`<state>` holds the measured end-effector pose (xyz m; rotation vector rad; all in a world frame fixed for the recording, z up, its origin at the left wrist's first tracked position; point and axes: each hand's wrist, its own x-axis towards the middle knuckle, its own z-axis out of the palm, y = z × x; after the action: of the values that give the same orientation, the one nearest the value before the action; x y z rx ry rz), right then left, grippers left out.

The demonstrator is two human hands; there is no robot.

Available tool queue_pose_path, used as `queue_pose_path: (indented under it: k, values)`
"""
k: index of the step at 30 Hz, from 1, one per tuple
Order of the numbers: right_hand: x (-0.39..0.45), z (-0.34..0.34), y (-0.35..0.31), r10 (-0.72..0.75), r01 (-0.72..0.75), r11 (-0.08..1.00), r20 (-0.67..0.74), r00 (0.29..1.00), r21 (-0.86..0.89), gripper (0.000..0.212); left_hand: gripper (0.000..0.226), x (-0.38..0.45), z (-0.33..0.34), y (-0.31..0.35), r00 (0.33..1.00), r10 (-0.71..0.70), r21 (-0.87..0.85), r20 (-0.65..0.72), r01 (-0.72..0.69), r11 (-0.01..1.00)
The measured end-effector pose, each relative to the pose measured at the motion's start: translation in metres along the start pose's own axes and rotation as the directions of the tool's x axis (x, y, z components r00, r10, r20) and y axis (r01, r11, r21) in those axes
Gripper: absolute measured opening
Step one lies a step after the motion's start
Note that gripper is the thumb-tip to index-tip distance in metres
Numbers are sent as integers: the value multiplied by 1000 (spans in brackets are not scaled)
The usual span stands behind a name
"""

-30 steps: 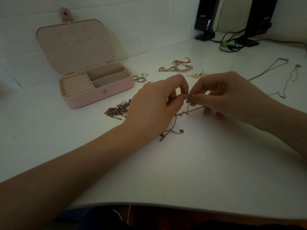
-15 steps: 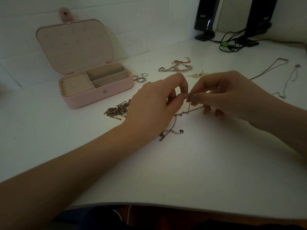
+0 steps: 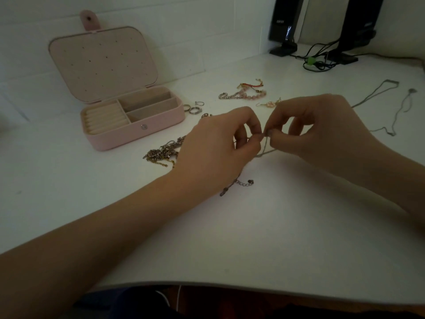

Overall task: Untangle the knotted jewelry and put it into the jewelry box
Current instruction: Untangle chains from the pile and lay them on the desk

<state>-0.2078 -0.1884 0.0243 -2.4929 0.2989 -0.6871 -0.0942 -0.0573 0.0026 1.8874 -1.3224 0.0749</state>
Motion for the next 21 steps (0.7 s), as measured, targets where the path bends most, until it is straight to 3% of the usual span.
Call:
queue_pose_path:
  k: [6,12,18,21]
  values:
    - [2,-1,5,-143,130,970,-52,988,-206,24,10,6,-1,2,981,-194,-261,24,194,946]
    - [2,1,7,-308,254,865,-59,950,-432,19,15,7,-3,7,947,-289,-391,140,321,862]
    - [1,4,10,-414,333,745,-10,910,-578,17,7,8,-6,7,958,-266,-390,106,286,875]
    - [1,6,11,-428,349,736,0,904,-580,14,7,6,-6,7,968,-233,-364,93,251,897]
